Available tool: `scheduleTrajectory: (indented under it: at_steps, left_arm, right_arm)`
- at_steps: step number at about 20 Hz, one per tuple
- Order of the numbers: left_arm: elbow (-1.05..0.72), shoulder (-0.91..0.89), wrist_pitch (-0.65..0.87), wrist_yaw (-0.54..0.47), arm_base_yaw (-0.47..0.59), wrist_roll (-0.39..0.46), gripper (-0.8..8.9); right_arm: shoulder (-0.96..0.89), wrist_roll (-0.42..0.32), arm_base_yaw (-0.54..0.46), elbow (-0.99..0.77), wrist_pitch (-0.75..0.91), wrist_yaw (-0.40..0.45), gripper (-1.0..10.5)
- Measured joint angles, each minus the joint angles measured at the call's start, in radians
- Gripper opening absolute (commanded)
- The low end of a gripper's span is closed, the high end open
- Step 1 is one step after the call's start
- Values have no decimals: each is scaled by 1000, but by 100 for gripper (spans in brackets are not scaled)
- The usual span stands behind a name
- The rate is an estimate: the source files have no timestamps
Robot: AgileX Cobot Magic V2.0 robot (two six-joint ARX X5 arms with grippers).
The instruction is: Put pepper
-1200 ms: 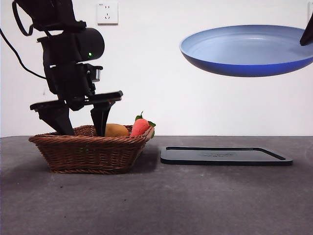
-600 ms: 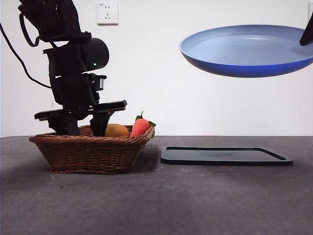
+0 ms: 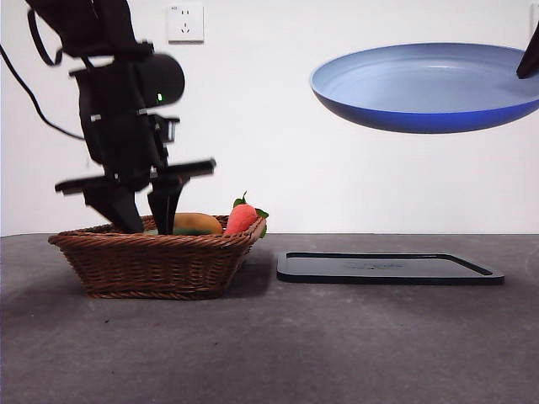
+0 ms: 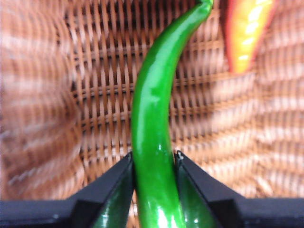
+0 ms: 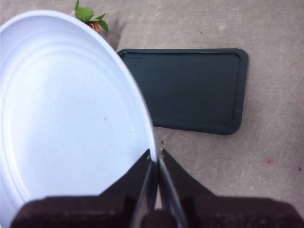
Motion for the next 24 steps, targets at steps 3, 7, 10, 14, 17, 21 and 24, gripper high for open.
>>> scheduleTrajectory:
  at_steps: [3, 7, 10, 14, 17, 21, 24]
  left_arm:
    - [0, -60, -3, 23, 0, 0, 124]
    - [0, -130, -6, 123, -5, 0, 124]
    - [0, -202, -8, 156, -34, 0, 124]
    - [0, -267, -7, 192, -95, 0, 124]
    - [0, -269, -8, 200, -169, 1, 124]
    - [0, -268, -9, 134, -286, 29, 124]
    - [0, -256, -16, 58, -337, 81, 124]
  right_arm:
    - [8, 0, 0, 0, 0, 0, 5]
    - [59, 5, 0, 0, 0, 0, 5]
    - [146, 25, 4, 0, 0, 0, 5]
    - [278, 74, 47, 0, 34, -1, 5]
    - [372, 124, 108, 0, 72, -29, 5]
    - [420, 193, 194, 0, 132, -47, 5]
    - [420, 215, 227, 0, 146, -49, 5]
